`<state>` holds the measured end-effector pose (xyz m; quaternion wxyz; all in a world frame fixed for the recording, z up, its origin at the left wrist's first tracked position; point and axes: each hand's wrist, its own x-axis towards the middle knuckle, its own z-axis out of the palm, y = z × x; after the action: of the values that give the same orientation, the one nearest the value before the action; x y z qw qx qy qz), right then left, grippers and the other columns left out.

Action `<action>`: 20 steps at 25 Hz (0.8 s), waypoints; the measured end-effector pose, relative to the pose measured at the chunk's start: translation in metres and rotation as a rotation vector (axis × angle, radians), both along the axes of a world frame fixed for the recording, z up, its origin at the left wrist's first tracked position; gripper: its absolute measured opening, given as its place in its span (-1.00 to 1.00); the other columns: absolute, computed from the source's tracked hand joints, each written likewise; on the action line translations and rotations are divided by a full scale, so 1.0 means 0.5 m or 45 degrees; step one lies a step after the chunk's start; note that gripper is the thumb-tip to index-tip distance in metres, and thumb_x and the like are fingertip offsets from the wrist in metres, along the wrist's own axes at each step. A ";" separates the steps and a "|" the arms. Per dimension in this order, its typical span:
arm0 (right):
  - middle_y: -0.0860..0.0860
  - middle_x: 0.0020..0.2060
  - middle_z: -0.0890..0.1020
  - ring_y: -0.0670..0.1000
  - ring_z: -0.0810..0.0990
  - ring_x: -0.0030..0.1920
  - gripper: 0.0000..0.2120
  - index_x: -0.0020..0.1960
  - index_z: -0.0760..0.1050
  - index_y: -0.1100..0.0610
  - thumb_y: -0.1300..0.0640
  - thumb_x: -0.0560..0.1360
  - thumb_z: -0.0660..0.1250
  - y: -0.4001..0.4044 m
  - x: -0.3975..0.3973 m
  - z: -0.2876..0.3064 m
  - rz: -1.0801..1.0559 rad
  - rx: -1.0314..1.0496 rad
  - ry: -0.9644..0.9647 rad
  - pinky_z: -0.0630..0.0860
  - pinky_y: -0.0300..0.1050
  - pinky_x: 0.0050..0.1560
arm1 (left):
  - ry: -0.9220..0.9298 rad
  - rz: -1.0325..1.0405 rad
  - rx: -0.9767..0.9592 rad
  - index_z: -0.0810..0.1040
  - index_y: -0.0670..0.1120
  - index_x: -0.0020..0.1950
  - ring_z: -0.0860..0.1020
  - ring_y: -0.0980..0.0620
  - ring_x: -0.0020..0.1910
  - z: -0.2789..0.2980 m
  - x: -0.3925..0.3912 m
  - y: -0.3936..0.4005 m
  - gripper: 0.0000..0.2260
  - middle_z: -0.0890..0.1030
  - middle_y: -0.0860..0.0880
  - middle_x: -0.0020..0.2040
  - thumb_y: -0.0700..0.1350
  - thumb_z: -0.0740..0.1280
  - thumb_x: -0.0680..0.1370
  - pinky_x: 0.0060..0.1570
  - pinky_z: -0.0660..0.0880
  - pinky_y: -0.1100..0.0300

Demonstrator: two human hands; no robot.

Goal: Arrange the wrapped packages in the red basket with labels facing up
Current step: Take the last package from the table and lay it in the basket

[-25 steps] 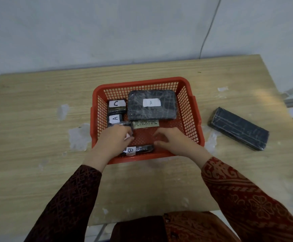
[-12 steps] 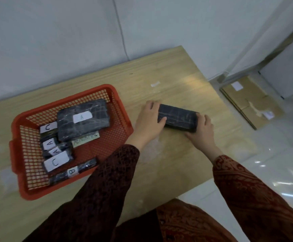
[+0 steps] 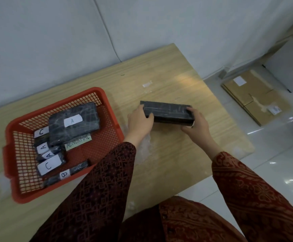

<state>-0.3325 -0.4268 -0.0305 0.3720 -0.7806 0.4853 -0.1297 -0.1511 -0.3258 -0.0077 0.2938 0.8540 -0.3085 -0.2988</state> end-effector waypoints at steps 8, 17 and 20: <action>0.02 0.01 0.60 -0.02 0.55 -0.06 -0.64 0.19 0.48 0.08 0.08 0.43 0.45 0.012 0.145 0.167 0.240 -0.041 -0.352 0.42 -0.48 -0.23 | -0.341 0.412 -0.623 0.48 0.02 0.24 0.51 0.09 0.16 0.189 0.097 0.166 -0.65 0.58 0.05 0.15 0.12 0.31 0.51 0.16 0.42 0.21; -0.05 -0.07 0.62 -0.04 0.58 -0.10 -0.62 0.19 0.51 0.04 -0.16 0.48 0.31 0.219 0.360 0.172 0.714 0.105 -0.190 0.50 -0.29 -0.22 | -0.290 0.927 -0.531 0.51 0.02 0.24 0.55 0.04 0.13 0.133 0.188 0.470 -0.70 0.59 0.04 0.14 0.01 0.34 0.52 0.10 0.50 0.12; -0.06 -0.09 0.57 -0.06 0.57 -0.09 -0.64 0.15 0.50 0.10 -0.13 0.50 0.30 0.261 0.381 0.149 0.735 0.105 -0.072 0.35 -0.42 -0.32 | -0.227 0.931 -0.418 0.51 -0.02 0.23 0.53 0.04 0.12 0.092 0.193 0.509 -0.71 0.58 0.06 0.11 0.01 0.33 0.53 0.09 0.48 0.14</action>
<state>-0.1422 -0.2963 0.0440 0.4385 -0.8665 0.2376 -0.0203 -0.0545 -0.0712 0.0383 0.4850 0.8717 -0.0523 -0.0463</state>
